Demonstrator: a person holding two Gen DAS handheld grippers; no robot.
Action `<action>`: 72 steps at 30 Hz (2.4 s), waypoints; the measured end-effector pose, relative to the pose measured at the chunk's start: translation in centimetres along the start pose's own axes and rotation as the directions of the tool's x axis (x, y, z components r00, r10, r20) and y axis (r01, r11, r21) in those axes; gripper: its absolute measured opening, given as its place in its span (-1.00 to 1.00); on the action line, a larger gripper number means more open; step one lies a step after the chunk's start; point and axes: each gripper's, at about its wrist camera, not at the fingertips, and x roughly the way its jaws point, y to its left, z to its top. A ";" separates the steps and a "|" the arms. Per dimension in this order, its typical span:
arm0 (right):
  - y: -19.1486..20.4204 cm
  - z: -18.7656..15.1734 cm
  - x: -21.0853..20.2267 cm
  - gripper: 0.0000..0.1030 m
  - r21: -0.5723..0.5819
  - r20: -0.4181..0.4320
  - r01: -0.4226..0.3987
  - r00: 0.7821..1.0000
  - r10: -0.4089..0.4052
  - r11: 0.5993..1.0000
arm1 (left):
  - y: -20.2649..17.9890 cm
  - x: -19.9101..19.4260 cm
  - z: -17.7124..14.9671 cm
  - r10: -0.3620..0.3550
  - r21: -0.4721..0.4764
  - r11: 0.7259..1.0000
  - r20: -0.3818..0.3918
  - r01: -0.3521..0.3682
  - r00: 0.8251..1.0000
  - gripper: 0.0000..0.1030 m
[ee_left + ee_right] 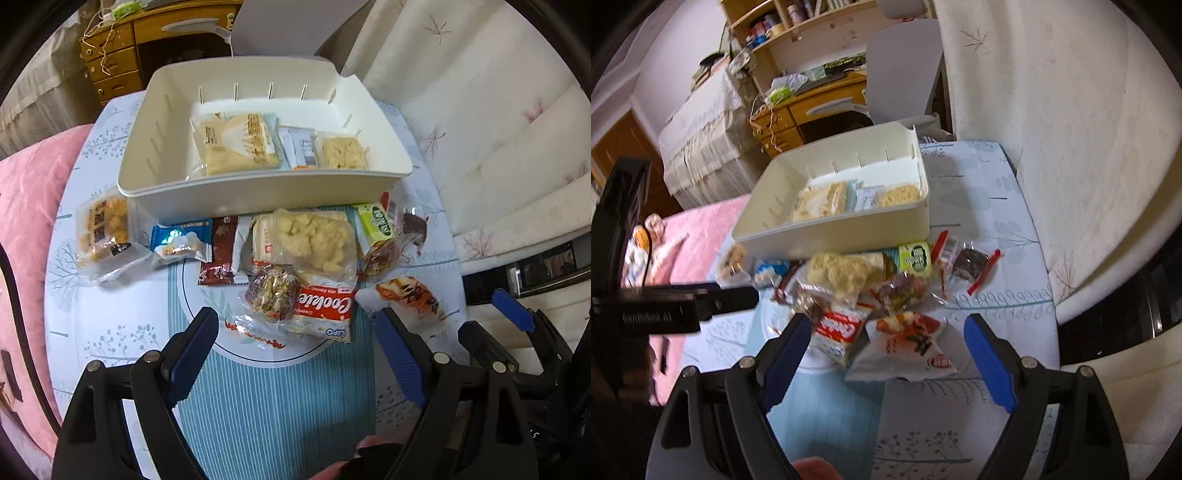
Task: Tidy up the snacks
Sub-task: 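Withdraw both open tools from the white box, then grasp the red-and-white chip bag with right tool while left tool grasps the clear nut-cluster bag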
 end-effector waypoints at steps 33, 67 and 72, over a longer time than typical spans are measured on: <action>0.7 -1.8 10.3 0.65 -0.125 -0.345 -0.043 0.938 -0.003 0.991 | 3.5 12.4 1.6 -0.006 -0.183 0.983 -0.175 -0.026 0.985 0.58; 1.0 -4.0 9.2 0.05 0.038 -0.392 -0.038 0.919 0.050 0.999 | 2.5 9.9 -3.5 -0.075 -0.217 0.975 -0.141 0.043 0.987 -0.10; 1.8 -4.1 8.0 0.03 0.026 -0.358 -0.048 0.932 0.054 0.999 | 3.4 8.6 -4.1 -0.083 -0.256 0.965 -0.121 0.050 0.989 -0.11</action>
